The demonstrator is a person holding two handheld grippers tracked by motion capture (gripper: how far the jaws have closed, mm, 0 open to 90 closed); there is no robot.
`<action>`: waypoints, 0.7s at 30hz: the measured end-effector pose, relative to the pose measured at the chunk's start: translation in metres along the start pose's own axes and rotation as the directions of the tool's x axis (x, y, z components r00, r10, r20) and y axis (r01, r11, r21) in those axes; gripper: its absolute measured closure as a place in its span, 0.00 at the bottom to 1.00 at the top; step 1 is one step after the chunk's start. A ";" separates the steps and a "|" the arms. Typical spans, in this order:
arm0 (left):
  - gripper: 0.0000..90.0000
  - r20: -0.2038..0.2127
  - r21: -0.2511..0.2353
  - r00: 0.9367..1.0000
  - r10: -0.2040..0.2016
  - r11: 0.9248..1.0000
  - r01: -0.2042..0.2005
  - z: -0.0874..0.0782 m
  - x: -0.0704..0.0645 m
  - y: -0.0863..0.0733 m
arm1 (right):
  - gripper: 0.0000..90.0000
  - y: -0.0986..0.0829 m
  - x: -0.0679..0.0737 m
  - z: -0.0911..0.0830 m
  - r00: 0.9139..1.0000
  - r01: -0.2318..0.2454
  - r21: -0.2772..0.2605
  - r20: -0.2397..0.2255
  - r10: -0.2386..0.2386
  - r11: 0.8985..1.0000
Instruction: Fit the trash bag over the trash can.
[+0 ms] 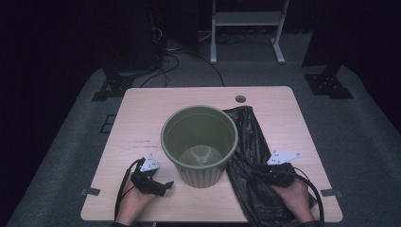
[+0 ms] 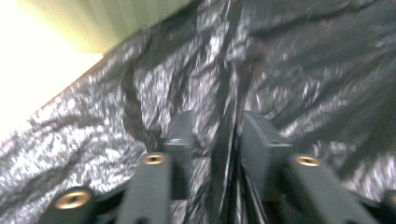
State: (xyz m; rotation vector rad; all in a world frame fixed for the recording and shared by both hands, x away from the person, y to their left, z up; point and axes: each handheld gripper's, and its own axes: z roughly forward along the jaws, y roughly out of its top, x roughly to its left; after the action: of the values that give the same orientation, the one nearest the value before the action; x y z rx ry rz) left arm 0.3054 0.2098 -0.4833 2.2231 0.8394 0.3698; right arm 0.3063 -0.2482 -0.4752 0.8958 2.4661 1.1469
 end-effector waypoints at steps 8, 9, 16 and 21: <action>0.00 0.001 0.001 1.000 0.004 1.000 -0.004 0.000 0.000 0.000 | 0.31 0.011 -0.013 -0.011 0.990 -0.080 0.010 0.113 0.079 0.997; 0.00 0.002 0.001 1.000 0.004 1.000 -0.004 0.001 0.000 0.000 | 0.31 0.011 -0.017 -0.012 0.988 -0.088 0.009 0.129 0.086 0.996; 0.00 0.004 0.002 1.000 0.005 1.000 -0.005 0.001 0.000 0.001 | 0.22 0.007 -0.045 -0.013 0.965 -0.178 0.027 0.202 0.169 0.984; 0.00 0.005 0.003 1.000 0.005 1.000 -0.005 0.001 0.000 0.001 | 0.21 0.000 -0.058 -0.009 0.952 -0.216 0.046 0.232 0.199 0.975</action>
State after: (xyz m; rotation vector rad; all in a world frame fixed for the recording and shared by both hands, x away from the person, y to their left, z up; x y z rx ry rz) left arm 0.3067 0.2089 -0.4835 2.2286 0.8325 0.3656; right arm 0.3463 -0.2909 -0.4698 1.2583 2.2813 0.9620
